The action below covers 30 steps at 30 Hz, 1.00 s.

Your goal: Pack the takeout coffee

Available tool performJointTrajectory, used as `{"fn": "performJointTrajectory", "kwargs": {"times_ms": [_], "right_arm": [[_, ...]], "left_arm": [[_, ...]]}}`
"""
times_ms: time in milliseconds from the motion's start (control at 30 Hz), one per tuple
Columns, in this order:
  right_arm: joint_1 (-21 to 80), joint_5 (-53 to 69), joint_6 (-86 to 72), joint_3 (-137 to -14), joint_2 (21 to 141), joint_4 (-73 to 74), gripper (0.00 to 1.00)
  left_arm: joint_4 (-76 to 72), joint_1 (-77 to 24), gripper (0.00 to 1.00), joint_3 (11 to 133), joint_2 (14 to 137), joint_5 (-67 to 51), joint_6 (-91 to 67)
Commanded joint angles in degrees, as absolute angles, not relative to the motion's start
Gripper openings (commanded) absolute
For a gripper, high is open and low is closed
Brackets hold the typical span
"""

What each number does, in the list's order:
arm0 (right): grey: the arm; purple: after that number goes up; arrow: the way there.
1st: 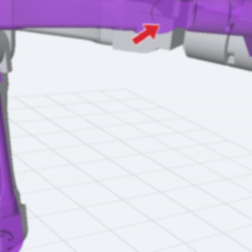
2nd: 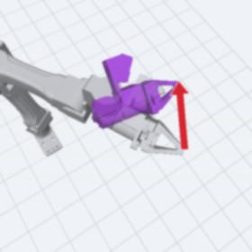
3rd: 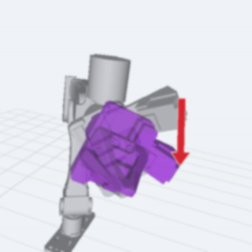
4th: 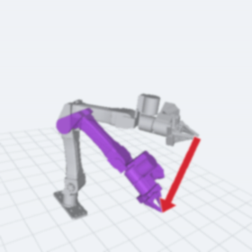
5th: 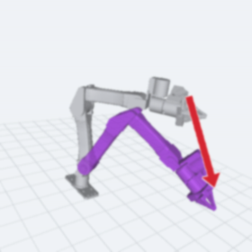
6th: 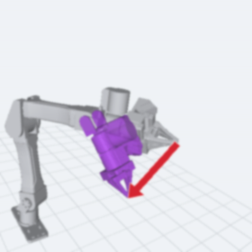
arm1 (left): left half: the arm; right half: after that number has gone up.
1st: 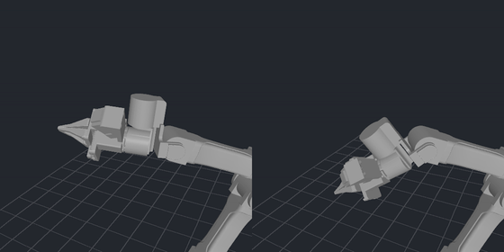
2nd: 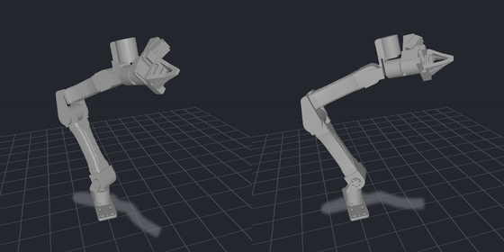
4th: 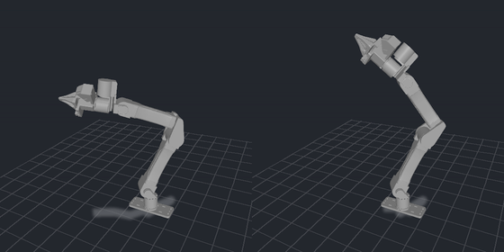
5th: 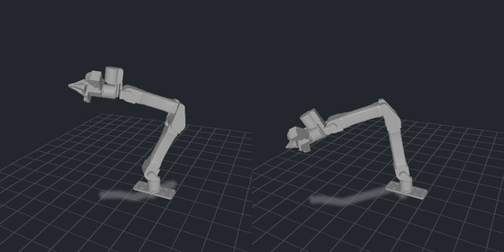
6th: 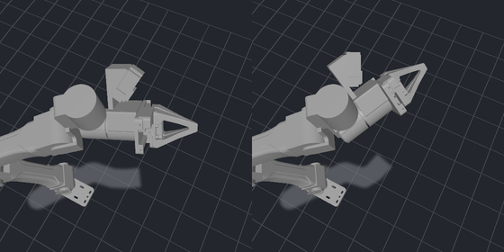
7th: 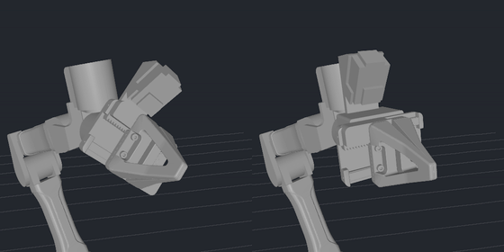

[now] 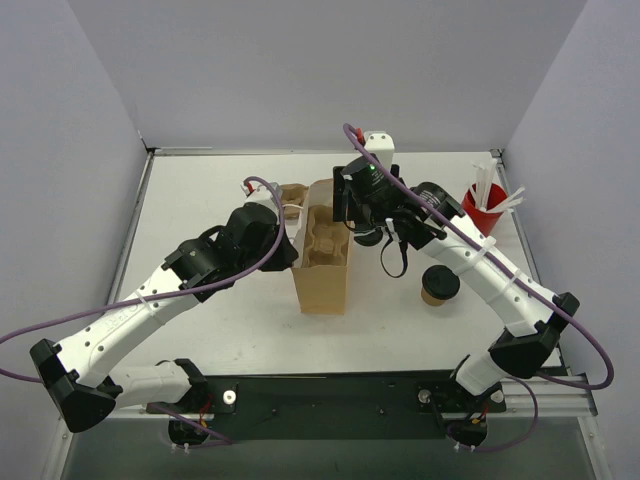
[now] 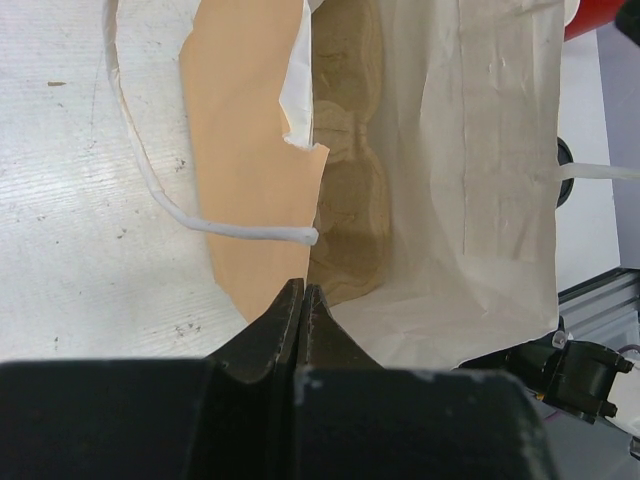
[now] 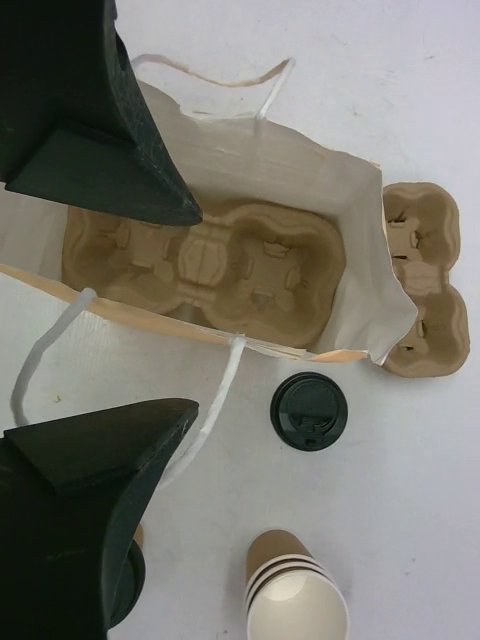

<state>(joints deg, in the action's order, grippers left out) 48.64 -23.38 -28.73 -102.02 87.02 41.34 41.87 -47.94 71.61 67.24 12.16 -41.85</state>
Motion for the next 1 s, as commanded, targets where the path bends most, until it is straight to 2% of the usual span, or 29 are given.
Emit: {"fn": "performJointTrajectory", "kwargs": {"times_ms": [0, 133, 400, 467, 533, 667, 767, 833, 967], "right_arm": [[48.0, -23.7, -29.5, -102.0, 89.1, 42.5, 0.61], [47.4, -21.6, -30.2, -101.4, 90.8, 42.8, 0.51], [46.5, -19.2, -30.8, -100.2, 93.3, 43.6, 0.5], [46.2, -18.6, -30.7, -100.4, 94.2, 43.7, 0.44], [46.1, -18.0, -30.5, -100.6, 94.7, 43.7, 0.38], [45.9, -17.2, -29.8, -101.6, 95.7, 43.9, 0.15], [45.9, -16.6, -29.6, -102.4, 96.0, 44.2, 0.06], [45.8, -16.4, -29.4, -102.8, 96.2, 44.2, 0.05], [46.0, -16.3, -29.4, -103.3, 96.2, 44.5, 0.04]], "left_arm": [[42.5, -48.4, 0.0, 74.3, 67.7, 13.0, -42.9], [42.5, -48.5, 0.0, 74.5, 67.6, 13.3, -42.8], [42.2, -48.5, 0.0, 76.0, 67.8, 13.8, -41.6], [41.7, -48.4, 0.01, 76.4, 68.0, 13.6, -41.0], [41.7, -48.4, 0.05, 77.2, 68.5, 13.6, -39.9], [41.3, -48.4, 0.19, 78.8, 69.1, 13.2, -38.1], [41.3, -48.3, 0.28, 80.5, 69.8, 12.7, -36.7], [41.6, -48.2, 0.33, 81.6, 70.8, 12.3, -35.5], [43.6, -47.6, 0.35, 84.9, 72.9, 13.4, -33.5]]}}
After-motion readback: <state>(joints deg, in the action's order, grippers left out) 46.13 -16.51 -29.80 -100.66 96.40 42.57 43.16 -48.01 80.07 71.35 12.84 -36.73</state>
